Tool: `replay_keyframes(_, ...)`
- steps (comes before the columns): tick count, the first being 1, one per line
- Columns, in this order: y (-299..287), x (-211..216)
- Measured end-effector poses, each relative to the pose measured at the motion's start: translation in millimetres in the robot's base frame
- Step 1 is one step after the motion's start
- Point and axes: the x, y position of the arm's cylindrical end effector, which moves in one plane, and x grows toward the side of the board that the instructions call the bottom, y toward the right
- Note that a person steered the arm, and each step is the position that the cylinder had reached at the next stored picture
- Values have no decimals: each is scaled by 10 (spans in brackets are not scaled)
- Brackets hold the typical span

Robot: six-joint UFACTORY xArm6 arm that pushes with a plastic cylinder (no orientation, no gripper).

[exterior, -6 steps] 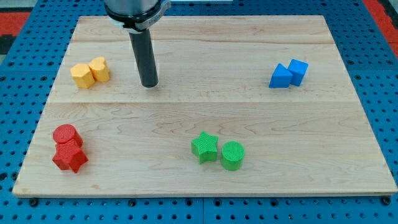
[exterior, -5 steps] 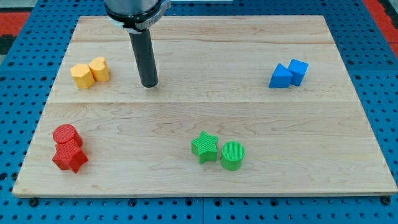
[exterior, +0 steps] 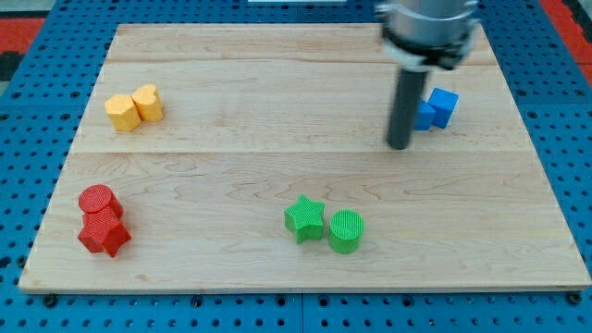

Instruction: Push the blue cube to the top

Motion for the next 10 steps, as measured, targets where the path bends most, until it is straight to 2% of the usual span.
replay_keyframes(1,450,-447)
replay_keyframes(4,373,-1629)
replay_keyframes(5,895,-1254)
replay_keyframes(6,1396,-1709)
replay_keyframes(7,1118,-2001)
replay_keyframes(9,-214,-1542)
replay_keyframes(10,-129,-1802)
